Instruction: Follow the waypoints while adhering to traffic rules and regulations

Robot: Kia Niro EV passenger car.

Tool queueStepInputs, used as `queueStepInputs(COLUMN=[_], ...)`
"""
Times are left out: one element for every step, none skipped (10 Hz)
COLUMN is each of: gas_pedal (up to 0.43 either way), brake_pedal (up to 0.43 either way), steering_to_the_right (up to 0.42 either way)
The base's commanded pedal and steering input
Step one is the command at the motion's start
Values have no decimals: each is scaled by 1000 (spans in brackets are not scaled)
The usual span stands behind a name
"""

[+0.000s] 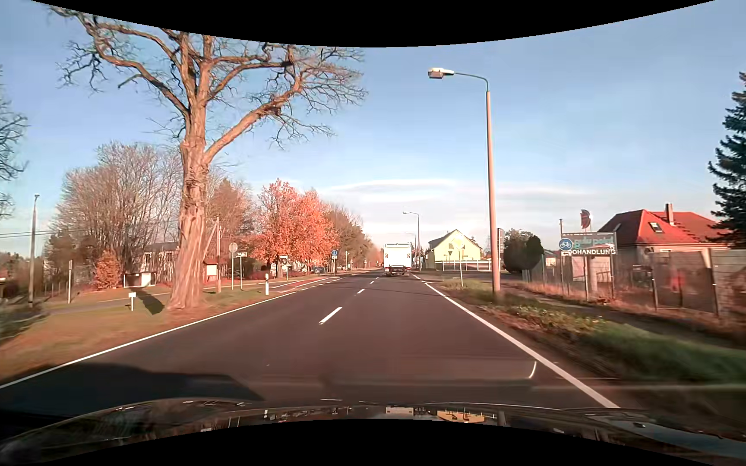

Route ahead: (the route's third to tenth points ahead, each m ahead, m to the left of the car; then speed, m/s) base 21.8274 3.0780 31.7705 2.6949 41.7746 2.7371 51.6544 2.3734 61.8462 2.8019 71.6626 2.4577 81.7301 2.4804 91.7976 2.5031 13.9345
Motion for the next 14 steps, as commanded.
queueStepInputs(gas_pedal=[118,118,118,118,118,118,118,118,118,118,118,118,118,118], brake_pedal=[0,0,0,0,0,0,0,0,0,0,0,0,0,0], steering_to_the_right=[-2,-2,-2,-2,-2,-2,-2,-1,-1,-1,-1,-1,-1,-1])
